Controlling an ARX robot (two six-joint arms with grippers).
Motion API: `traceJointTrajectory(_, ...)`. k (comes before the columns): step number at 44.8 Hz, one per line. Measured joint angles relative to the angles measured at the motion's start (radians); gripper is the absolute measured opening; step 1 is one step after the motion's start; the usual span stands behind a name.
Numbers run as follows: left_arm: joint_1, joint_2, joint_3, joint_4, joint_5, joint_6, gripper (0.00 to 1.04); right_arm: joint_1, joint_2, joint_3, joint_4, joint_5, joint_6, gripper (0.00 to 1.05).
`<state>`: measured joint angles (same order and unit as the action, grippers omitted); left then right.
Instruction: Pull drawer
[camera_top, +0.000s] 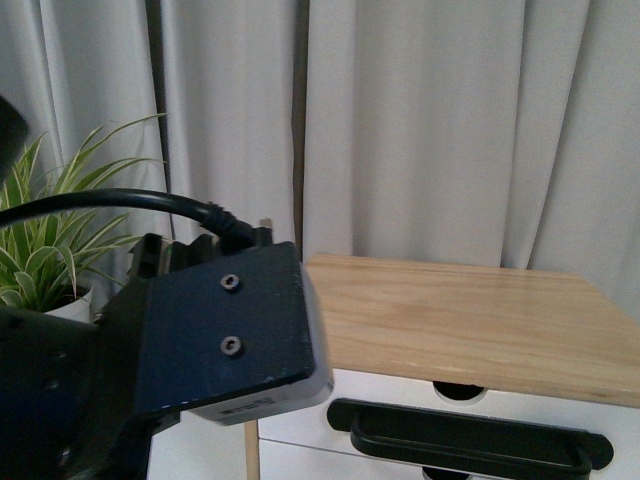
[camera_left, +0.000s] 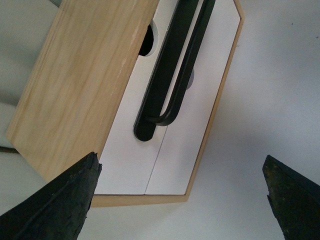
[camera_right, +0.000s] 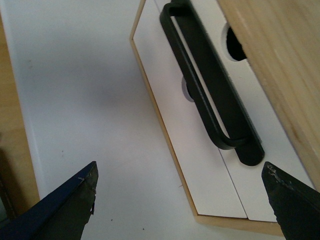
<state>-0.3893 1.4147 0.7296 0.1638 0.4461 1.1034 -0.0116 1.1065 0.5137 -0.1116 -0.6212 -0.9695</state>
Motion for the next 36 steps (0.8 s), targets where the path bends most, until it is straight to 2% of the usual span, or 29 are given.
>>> traceJointTrajectory(17,-0.037,0.171,0.182,-0.104,-0.07,0.105,0.99,0.059,0.142,0.05,-0.005,0.09,-0.198,0.96)
traceJointTrajectory(36,-0.078,0.262,0.23,-0.132,-0.095,0.119,0.99,0.111,0.248,0.053,0.162,0.109,-0.183,0.96)
